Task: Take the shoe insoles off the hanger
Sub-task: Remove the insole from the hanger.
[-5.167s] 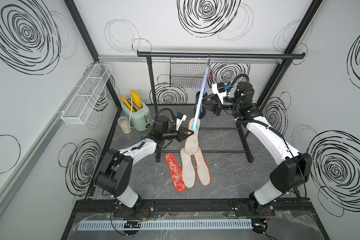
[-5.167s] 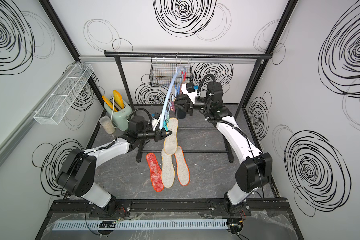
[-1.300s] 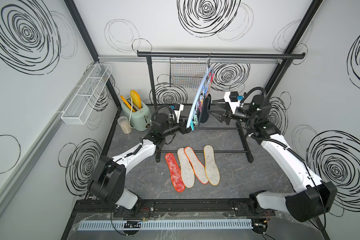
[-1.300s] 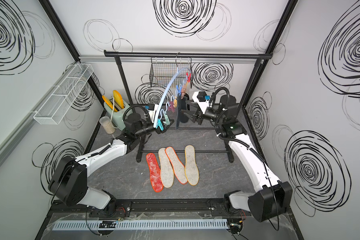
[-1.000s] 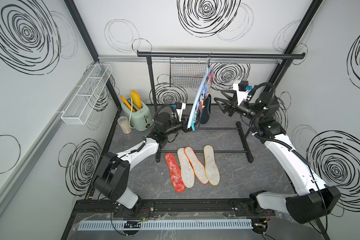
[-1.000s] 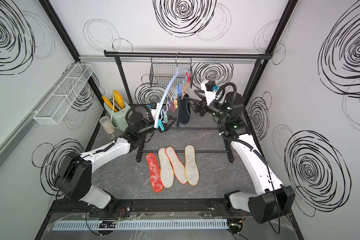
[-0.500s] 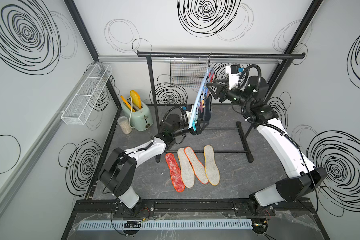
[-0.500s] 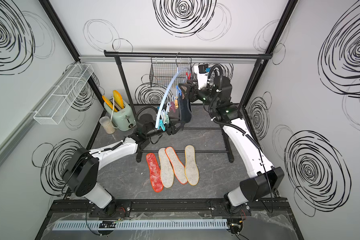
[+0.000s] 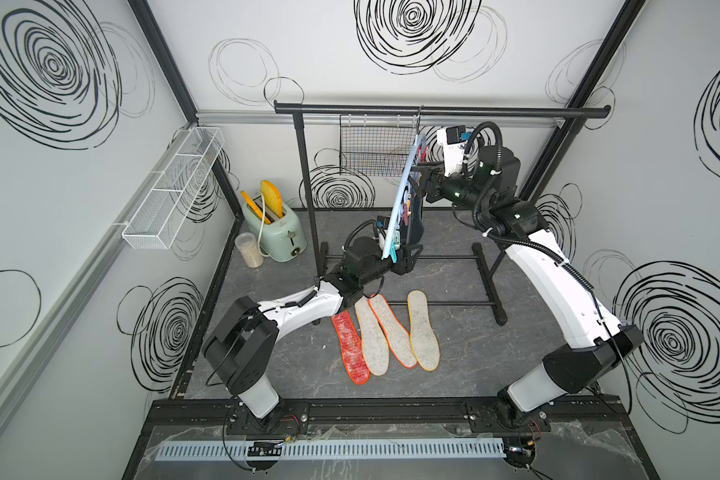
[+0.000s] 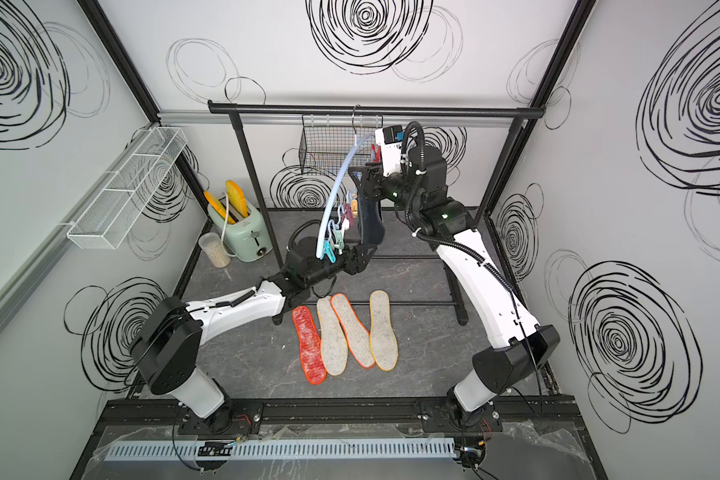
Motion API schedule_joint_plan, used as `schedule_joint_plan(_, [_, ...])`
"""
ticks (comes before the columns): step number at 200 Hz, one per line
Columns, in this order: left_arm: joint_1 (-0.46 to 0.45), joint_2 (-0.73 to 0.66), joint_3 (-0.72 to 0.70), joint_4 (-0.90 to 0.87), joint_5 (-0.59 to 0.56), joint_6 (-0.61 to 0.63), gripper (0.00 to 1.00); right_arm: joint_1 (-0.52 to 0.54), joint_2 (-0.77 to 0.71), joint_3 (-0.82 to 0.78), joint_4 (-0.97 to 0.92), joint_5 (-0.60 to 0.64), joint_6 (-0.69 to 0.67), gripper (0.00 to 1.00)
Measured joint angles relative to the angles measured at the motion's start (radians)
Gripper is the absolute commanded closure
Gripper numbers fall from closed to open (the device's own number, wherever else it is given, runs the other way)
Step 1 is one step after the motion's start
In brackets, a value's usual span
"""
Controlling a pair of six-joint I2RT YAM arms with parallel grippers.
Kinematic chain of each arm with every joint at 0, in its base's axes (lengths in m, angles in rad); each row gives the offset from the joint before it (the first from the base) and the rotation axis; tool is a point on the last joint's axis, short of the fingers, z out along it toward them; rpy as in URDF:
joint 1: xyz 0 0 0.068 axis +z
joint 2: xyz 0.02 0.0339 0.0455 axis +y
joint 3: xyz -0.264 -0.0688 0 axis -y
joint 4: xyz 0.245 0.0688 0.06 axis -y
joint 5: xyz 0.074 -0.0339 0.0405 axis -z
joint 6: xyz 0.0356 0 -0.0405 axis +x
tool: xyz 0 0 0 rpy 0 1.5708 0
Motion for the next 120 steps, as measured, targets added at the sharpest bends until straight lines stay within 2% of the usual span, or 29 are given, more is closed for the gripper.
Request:
schedule_joint_plan(34, [-0.063, 0.014, 0.004, -0.006, -0.13, 0.057, 0.46, -0.011, -0.001, 0.0, -0.005, 0.013, -0.001, 0.45])
schedule_joint_plan(53, [-0.069, 0.029, 0.013, -0.015, -0.186, 0.082, 0.58, -0.025, -0.01, -0.002, -0.007, 0.012, -0.001, 0.45])
schedule_joint_plan(95, [-0.047, 0.036, 0.018, -0.019, -0.261, 0.114, 1.0, -0.073, -0.043, -0.019, -0.006, 0.0, 0.005, 0.45])
schedule_joint_plan(120, [-0.042, 0.036, 0.018, -0.02, -0.299, 0.131, 1.0, -0.092, -0.053, -0.025, -0.006, -0.015, 0.016, 0.45])
